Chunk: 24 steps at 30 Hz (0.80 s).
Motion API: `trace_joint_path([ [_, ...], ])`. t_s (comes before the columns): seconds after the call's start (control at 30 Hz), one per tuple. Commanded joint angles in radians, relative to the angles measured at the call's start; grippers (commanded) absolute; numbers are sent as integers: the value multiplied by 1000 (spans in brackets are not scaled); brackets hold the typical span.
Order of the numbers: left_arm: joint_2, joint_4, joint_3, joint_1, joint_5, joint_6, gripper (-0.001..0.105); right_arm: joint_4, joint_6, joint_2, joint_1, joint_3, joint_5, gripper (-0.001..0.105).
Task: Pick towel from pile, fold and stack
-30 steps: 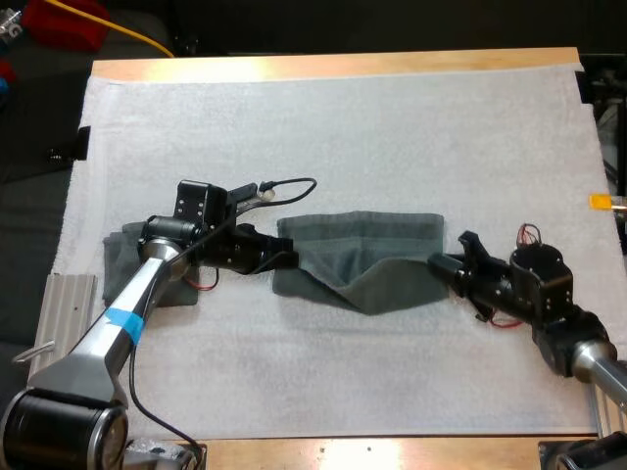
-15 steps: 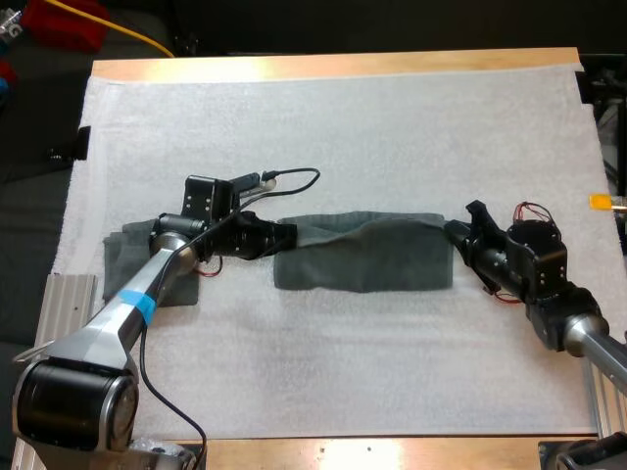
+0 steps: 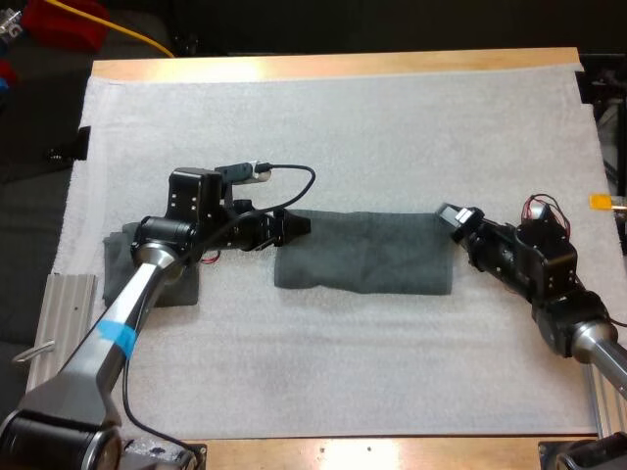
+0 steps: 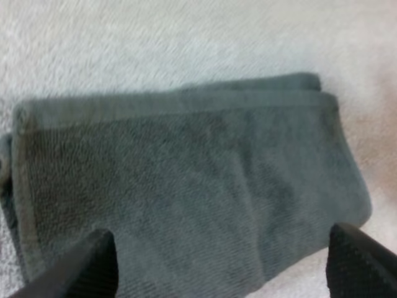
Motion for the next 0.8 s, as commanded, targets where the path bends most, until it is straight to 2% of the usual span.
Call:
trace_joint_path([
  [0.0, -21, 4, -7, 1, -11, 10, 68, 53, -47, -26, -5, -12, 10, 64],
  [0.03, -33, 13, -7, 1, -15, 13, 68, 82, -64, -39, -5, -15, 13, 64],
  [0.07, -68, 68, -7, 1, -42, 52, 68, 197, -145, -80, -5, -36, 13, 64],
  [0.23, -108, 178, -7, 1, -80, 131, 68, 346, -253, -112, -5, -96, 13, 64],
  [0.37, -127, 219, -7, 1, -80, 146, 68, 445, -329, -112, -5, -146, 15, 64],
  [0.4, -138, 237, -7, 1, -80, 161, 68, 504, -382, -112, -5, -174, 24, 64],
  [0.57, -158, 274, -7, 1, -80, 170, 68, 605, -490, -112, -5, -223, 59, 64],
  [0.6, -186, 308, -7, 1, -80, 187, 68, 663, -555, -110, -31, -247, 76, 64],
  [0.63, -208, 330, -7, 1, -80, 187, 68, 675, -596, -110, -159, -247, -32, 64],
  [0.77, -208, 347, -7, 1, -74, 187, 68, 697, -685, -106, -274, -247, -139, 64],
])
